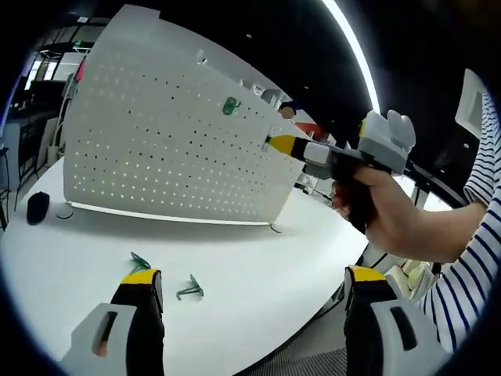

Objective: Insert the hook assembly into the mounting plate slot until the hook locks in place.

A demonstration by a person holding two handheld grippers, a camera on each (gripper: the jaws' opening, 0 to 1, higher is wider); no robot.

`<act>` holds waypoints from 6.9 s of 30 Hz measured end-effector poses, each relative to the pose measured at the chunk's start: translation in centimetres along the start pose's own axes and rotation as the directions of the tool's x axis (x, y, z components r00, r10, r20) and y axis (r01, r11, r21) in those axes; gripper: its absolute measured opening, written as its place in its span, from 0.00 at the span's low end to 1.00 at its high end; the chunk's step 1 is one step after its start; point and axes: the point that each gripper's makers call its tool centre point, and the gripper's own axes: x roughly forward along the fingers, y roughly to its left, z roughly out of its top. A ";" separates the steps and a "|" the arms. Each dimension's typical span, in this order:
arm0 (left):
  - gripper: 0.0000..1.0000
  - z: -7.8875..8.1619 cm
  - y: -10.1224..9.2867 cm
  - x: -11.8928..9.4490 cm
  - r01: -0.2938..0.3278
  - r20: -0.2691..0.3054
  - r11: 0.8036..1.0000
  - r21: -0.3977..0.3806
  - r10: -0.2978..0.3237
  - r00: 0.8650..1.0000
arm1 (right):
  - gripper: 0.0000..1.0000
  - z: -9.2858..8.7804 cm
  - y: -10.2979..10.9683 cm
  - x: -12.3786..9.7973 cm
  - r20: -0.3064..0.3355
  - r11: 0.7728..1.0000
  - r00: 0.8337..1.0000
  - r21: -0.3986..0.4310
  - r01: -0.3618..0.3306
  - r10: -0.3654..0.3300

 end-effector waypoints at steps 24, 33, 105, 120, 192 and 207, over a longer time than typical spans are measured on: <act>0.99 0.4 0.5 -0.2 -0.024 0.019 0.999 -0.030 0.024 1.000 | 0.00 2.6 -4.6 5.9 0.057 0.996 0.995 -0.009 0.085 -0.084; 1.00 0.7 0.7 -0.2 -0.028 0.031 0.999 -0.044 0.029 0.999 | 0.00 3.4 -5.9 7.6 0.071 0.992 0.990 0.005 0.124 -0.124; 0.96 1.3 1.7 -0.9 -0.057 0.073 0.994 -0.093 0.064 0.995 | 0.01 5.0 -9.5 12.9 -0.028 0.964 0.967 0.065 0.256 -0.255; 0.97 0.6 2.0 -0.8 -0.088 0.032 0.994 -0.059 0.090 0.995 | 0.20 6.4 -10.5 10.9 -0.025 0.969 0.975 0.107 0.221 -0.220; 0.97 -1.6 9.3 -0.2 -0.146 -0.190 0.985 0.096 0.162 0.968 | 0.23 -13.9 2.1 -11.4 -0.429 0.978 0.881 0.038 -0.206 0.202; 0.85 -2.3 10.9 3.1 0.009 -0.303 0.962 0.274 0.078 0.950 | 0.21 -18.2 2.4 -12.7 -0.520 0.980 0.836 0.014 -0.198 0.176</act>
